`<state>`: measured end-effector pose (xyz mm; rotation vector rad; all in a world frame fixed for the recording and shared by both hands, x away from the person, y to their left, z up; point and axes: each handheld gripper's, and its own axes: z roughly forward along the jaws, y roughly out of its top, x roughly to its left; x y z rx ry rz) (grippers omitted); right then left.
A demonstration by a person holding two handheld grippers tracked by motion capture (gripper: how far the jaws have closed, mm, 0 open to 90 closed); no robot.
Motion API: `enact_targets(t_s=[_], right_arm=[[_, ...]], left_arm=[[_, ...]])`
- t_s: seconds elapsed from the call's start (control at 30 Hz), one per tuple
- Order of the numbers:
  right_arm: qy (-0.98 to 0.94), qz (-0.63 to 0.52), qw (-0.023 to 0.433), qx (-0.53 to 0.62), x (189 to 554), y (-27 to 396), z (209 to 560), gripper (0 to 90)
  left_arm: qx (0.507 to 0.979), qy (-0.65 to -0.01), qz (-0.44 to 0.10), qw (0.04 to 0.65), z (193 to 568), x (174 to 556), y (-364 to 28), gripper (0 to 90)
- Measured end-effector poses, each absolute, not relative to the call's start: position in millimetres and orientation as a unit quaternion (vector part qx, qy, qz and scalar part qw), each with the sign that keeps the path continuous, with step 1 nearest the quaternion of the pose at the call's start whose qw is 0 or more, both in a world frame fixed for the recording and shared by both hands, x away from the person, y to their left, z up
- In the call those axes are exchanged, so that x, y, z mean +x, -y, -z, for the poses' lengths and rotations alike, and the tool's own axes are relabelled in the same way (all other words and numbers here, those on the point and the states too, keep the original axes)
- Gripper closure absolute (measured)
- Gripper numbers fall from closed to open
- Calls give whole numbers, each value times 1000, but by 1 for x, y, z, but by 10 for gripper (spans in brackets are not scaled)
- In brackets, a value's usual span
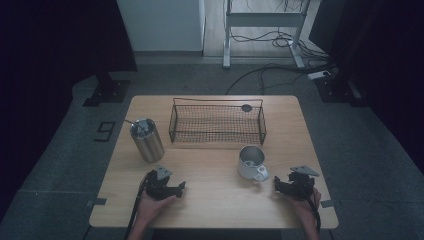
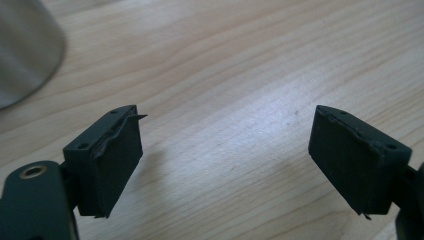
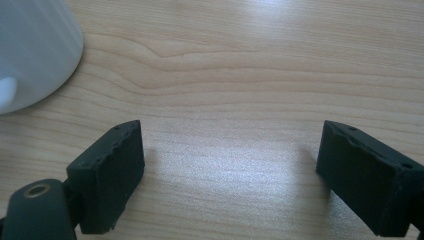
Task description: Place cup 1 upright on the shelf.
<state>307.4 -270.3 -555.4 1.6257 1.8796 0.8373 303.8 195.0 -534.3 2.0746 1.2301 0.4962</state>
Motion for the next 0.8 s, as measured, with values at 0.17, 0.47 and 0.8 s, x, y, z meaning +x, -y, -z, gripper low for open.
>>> enact_targets(t_s=[0.17, 0.47, 0.8], right_arm=[[-693, -309, 257, 599, 307, 270, 555, 115], [-694, -309, 257, 598, 307, 270, 555, 118], [-696, -310, 256, 596, 308, 271, 555, 117]], left_arm=[[781, -477, -197, 352, 522, 304, -205, 116], [769, -484, -205, 364, 507, 310, -222, 97], [748, -509, -219, 365, 495, 318, -246, 86]])
